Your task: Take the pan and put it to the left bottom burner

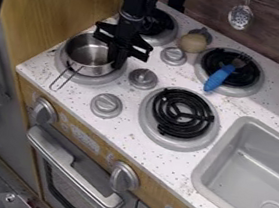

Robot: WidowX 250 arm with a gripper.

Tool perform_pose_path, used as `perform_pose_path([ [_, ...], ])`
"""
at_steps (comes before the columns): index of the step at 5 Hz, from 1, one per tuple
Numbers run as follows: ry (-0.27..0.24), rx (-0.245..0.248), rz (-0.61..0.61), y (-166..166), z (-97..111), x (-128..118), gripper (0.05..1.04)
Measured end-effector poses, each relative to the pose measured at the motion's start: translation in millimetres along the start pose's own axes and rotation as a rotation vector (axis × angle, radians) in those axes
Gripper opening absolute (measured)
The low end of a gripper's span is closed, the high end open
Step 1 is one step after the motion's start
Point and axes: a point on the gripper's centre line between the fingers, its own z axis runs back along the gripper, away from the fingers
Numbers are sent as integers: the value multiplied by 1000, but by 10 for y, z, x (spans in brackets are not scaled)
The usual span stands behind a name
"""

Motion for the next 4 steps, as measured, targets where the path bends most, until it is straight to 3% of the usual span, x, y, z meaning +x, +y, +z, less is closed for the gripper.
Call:
perform_pose_path([
  [2, -7, 1, -5, 76, -27, 211, 86],
  [3, 7, 0, 0, 64, -75, 203, 258],
  [4, 3, 11, 8, 76, -109, 139, 539],
])
